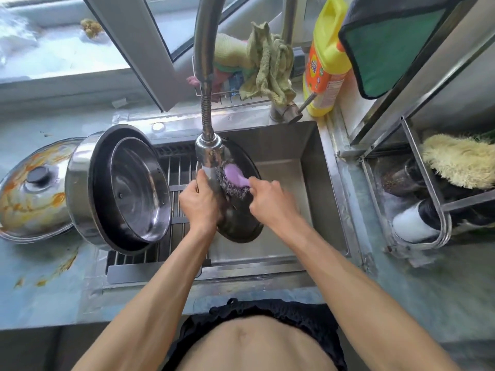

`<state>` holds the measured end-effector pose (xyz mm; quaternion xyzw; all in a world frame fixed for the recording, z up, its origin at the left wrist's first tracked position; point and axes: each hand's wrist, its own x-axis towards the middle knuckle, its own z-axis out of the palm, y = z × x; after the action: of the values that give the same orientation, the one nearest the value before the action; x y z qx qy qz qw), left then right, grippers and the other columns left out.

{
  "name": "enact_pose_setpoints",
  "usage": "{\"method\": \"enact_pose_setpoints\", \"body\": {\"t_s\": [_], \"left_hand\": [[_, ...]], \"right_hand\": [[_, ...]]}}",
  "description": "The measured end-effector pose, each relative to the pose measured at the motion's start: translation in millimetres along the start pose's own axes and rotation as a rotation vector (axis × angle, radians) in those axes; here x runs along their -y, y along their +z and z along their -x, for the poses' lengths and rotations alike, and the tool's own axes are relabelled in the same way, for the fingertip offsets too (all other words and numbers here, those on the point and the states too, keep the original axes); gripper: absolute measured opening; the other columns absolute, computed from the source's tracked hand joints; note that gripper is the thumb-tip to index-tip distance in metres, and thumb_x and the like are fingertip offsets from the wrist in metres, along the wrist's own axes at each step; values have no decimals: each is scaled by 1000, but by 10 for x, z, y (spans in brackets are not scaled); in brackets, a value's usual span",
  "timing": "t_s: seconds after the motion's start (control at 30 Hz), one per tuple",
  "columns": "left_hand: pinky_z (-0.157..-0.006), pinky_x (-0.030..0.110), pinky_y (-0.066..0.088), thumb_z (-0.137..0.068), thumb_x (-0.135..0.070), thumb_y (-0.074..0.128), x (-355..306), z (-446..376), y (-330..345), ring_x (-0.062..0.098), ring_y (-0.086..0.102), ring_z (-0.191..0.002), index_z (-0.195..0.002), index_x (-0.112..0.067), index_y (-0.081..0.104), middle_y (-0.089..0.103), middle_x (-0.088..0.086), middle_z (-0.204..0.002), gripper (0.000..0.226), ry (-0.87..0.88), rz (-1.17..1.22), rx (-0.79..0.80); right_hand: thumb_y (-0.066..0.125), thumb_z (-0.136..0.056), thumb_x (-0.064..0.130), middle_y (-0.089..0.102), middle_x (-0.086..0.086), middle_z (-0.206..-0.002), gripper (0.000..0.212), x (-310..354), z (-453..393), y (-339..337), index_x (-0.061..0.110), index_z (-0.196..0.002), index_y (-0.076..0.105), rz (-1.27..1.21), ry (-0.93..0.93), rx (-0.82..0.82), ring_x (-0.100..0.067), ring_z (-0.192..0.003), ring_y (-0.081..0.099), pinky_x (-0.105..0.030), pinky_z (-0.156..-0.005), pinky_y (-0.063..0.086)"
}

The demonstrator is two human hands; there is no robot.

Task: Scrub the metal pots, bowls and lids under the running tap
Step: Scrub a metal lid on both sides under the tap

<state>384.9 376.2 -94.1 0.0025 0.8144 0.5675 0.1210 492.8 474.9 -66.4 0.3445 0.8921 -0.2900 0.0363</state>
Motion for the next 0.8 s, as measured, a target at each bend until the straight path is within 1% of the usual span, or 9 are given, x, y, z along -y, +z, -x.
{"method": "enact_pose_setpoints", "body": {"t_s": [0.07, 0.13, 0.2, 0.27, 0.37, 0.47, 0.57, 0.7, 0.8], "left_hand": [[-46, 22, 24, -106, -31, 53, 24, 29, -71, 2, 29, -45, -57, -14, 34, 33, -15, -46, 55, 50, 4, 68], [-52, 28, 27, -105, -37, 55, 40, -26, -161, 9, 34, -53, -61, -9, 42, 37, -5, -55, 54, 21, 59, 78], [-58, 32, 32, -102, -46, 56, 23, -114, -210, 16, 38, -59, -66, -11, 48, 41, 3, -62, 51, -88, 145, 9], [-59, 32, 37, -101, -48, 57, -9, -247, -236, 17, 42, -59, -63, -19, 43, 42, 2, -62, 49, -197, 205, -77], [-60, 33, 40, -101, -48, 55, 39, -384, -232, 17, 43, -61, -65, -19, 44, 44, 3, -65, 48, -262, 187, -121], [-63, 33, 36, -102, -46, 51, 106, -373, -209, 18, 40, -65, -63, -18, 40, 41, 3, -66, 49, -216, 60, -99], [-61, 33, 33, -103, -41, 50, 112, -309, -212, 15, 37, -65, -61, -20, 33, 37, -1, -64, 50, -113, -12, -65], [-55, 30, 30, -105, -36, 51, 131, -279, -277, 8, 32, -55, -60, -19, 32, 34, -6, -59, 52, -44, -36, -62], [-47, 20, 27, -107, -31, 50, 62, -183, -274, 2, 32, -43, -60, -18, 32, 33, -8, -57, 52, -11, -39, -79]], "right_hand": [[47, -93, 16, 65, -17, -104, 19, -5, -234, -128, 19, -109, 58, 11, 47, -5, -41, -96, 62, -37, -68, 38], [49, -90, 16, 65, -16, -106, 21, -108, -414, -166, 18, -107, 60, 13, 100, 10, -40, -98, 63, -39, -73, 45], [47, -89, 14, 67, -17, -107, 27, -276, -435, -94, 17, -111, 62, 15, 154, 36, -39, -98, 63, -40, -75, 48], [45, -92, 16, 67, -18, -107, 27, -385, -350, 78, 18, -111, 64, -9, 173, 60, -40, -98, 62, -40, -73, 48], [43, -97, 23, 68, -15, -104, 27, -470, -117, 336, 24, -112, 66, -83, 184, 116, -40, -96, 61, -38, -72, 46], [44, -95, 16, 62, -13, -84, 33, -535, 7, 418, 24, -113, 70, -266, 230, 95, -37, -85, 59, -37, -68, 44], [44, -95, 13, 66, -14, -88, 33, -603, -2, 391, 17, -114, 71, -333, 300, 3, -36, -87, 59, -37, -71, 47], [46, -98, 23, 69, -14, -94, 26, -441, 38, 264, 20, -112, 67, -280, 161, -91, -39, -90, 60, -39, -70, 48], [46, -98, 24, 69, -14, -103, 26, -161, 136, 256, 25, -119, 61, -31, -7, -59, -39, -94, 64, -36, -65, 39]]}}
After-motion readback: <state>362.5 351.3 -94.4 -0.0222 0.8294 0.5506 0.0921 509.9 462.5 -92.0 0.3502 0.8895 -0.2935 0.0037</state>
